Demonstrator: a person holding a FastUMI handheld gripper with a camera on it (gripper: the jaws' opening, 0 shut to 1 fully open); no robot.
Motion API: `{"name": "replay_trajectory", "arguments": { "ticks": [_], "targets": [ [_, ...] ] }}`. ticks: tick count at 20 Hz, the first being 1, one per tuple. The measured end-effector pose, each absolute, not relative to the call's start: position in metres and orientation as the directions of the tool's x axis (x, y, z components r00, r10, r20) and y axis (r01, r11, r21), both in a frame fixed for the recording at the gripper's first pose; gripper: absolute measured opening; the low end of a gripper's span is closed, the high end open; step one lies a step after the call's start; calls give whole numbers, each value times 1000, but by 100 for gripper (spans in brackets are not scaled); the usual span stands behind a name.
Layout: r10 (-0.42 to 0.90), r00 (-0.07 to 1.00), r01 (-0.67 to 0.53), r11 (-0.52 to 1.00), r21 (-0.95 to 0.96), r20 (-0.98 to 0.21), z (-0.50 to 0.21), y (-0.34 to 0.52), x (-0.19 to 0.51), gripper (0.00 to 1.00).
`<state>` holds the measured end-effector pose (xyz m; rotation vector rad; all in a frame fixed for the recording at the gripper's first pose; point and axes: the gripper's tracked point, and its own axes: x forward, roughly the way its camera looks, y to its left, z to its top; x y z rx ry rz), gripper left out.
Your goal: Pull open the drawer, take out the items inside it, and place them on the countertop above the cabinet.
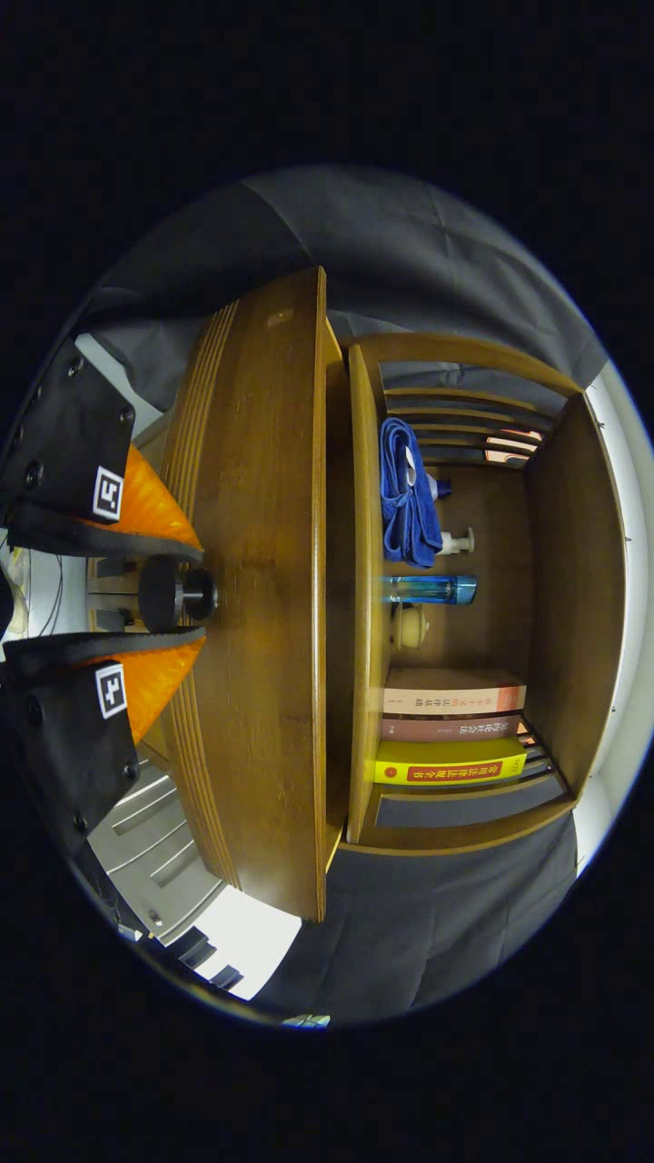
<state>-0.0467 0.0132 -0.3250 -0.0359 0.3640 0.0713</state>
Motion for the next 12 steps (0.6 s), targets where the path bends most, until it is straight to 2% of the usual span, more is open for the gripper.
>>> {"name": "replay_trajectory", "arguments": {
  "ticks": [12],
  "targets": [
    [59, 920, -74, 997, -24, -386, -322, 6, -101, 44]
  ]
}}
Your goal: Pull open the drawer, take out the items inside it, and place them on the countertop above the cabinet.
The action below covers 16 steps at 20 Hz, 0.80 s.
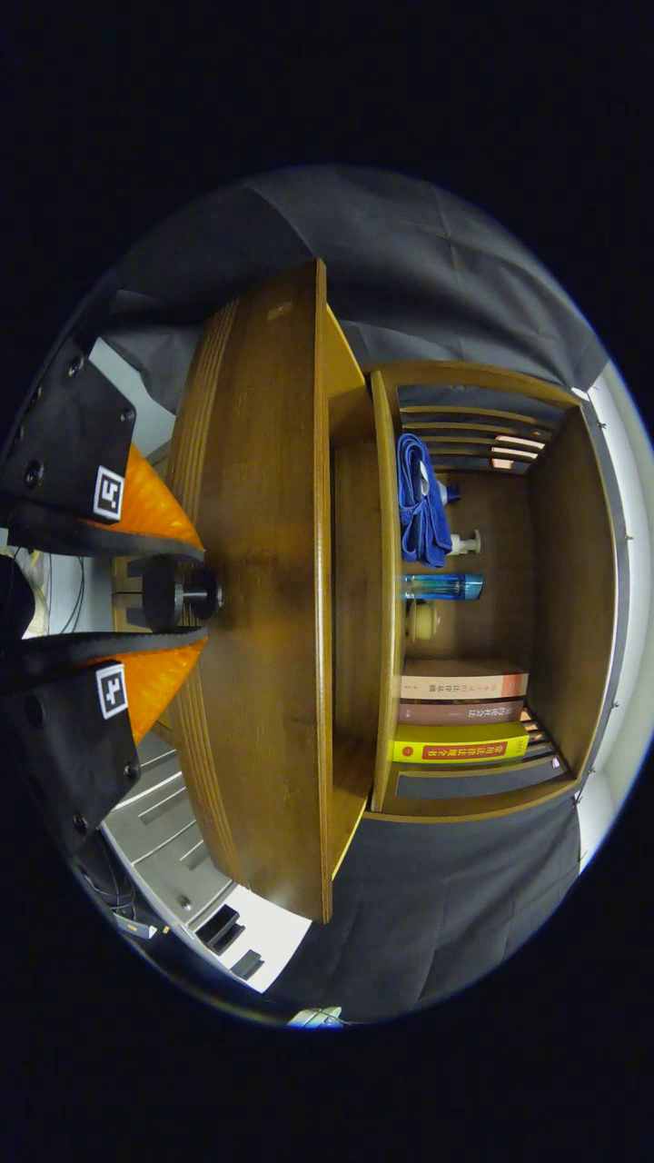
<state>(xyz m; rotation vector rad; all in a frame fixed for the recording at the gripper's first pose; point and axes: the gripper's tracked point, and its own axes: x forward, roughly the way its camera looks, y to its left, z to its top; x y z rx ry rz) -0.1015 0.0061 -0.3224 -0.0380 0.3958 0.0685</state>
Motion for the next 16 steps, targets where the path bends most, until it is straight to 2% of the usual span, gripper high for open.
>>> {"name": "replay_trajectory", "arguments": {
  "ticks": [9, 10, 14, 15, 16],
  "targets": [
    [52, 911, -78, 996, -48, -408, -321, 3, -132, 44],
    [48, 912, -74, 996, -47, -408, -323, 3, -131, 39],
    [46, 910, -69, 997, -41, -411, -322, 2, -136, 39],
    [46, 910, -69, 997, -41, -413, -322, 1, -135, 39],
    [49, 908, -70, 997, -36, -416, -321, 2, -136, 46]
  ]
}}
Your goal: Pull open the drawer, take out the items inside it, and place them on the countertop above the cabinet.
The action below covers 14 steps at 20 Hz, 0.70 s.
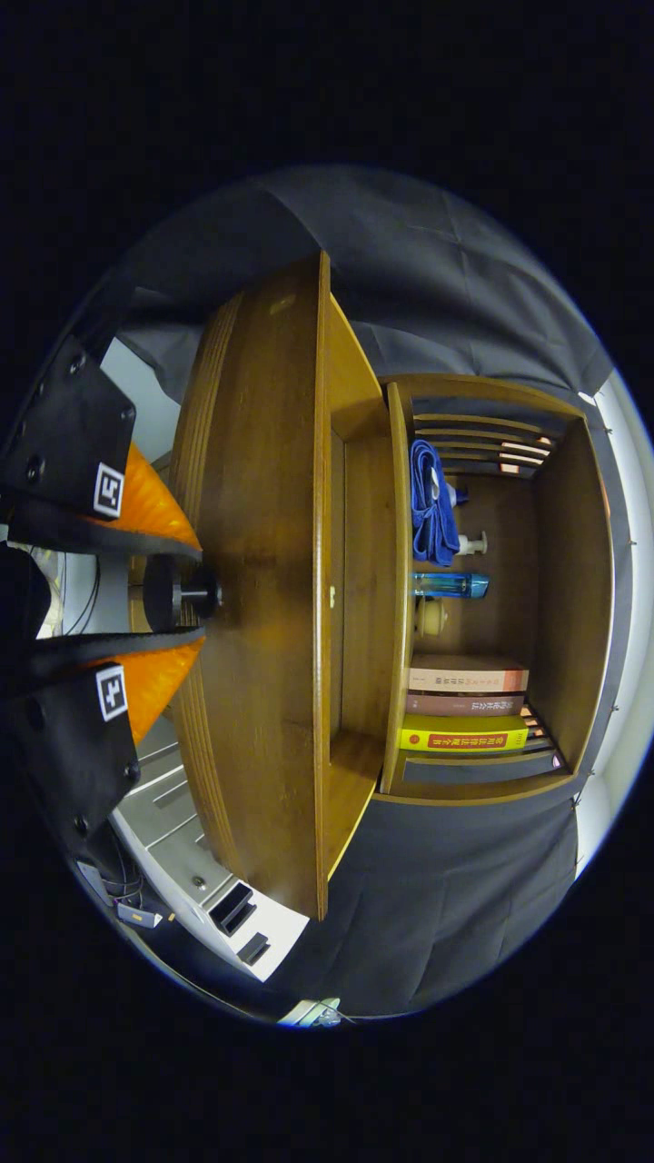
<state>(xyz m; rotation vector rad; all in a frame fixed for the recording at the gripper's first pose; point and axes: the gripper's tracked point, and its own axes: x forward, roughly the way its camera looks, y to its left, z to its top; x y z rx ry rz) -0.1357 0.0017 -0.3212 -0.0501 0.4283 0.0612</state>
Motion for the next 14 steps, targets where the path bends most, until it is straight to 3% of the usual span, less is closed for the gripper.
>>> {"name": "replay_trajectory", "arguments": {
  "ticks": [6, 10, 14],
  "targets": [
    [10, 924, -31, 998, -51, -382, -279, -1, -126, 65],
    [17, 936, -28, 999, -29, -353, -239, -1, -121, 89],
    [25, 949, -34, 999, -24, -314, -200, 0, -101, 97]
  ]
}}
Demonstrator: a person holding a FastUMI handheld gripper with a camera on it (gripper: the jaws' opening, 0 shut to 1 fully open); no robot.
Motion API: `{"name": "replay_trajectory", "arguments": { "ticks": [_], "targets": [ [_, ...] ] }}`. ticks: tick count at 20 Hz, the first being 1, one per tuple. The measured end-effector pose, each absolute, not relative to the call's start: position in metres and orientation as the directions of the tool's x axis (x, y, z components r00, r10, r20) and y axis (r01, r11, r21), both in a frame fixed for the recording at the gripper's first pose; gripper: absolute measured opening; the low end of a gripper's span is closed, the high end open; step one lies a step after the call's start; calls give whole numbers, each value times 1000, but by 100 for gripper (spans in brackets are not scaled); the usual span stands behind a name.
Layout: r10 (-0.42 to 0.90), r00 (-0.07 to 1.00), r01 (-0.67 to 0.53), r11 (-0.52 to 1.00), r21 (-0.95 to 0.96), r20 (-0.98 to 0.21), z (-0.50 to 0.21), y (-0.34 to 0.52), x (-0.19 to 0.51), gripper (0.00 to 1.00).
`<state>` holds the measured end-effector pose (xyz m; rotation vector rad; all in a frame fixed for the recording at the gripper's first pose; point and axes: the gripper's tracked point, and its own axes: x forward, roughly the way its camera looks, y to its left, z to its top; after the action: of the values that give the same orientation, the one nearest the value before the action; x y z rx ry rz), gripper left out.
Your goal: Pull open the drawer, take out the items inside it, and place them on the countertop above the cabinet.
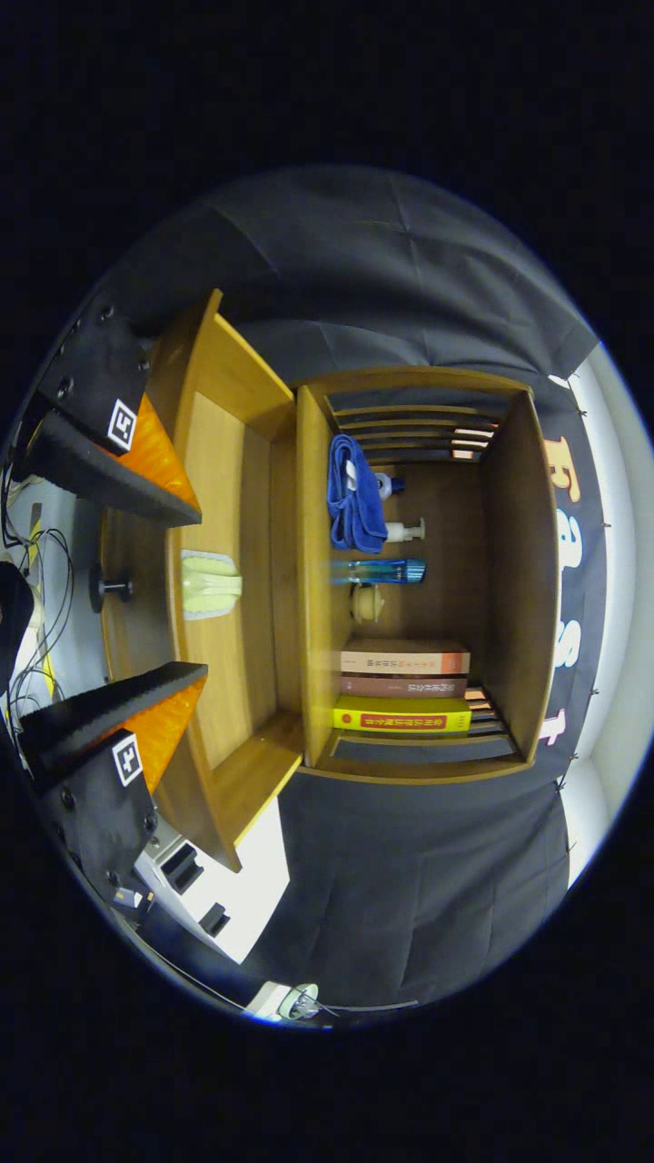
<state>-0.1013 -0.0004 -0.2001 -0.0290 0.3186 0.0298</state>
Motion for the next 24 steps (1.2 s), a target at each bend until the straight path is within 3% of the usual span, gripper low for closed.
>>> {"name": "replay_trajectory", "arguments": {
  "ticks": [6, 17, 24],
  "targets": [
    [36, 944, -45, 999, -19, -329, -184, 4, -36, 98],
    [64, 775, -63, 998, 25, -629, -299, 11, 7, 98],
    [66, 662, -38, 998, 54, -747, -351, 16, 5, 86]
  ]
}}
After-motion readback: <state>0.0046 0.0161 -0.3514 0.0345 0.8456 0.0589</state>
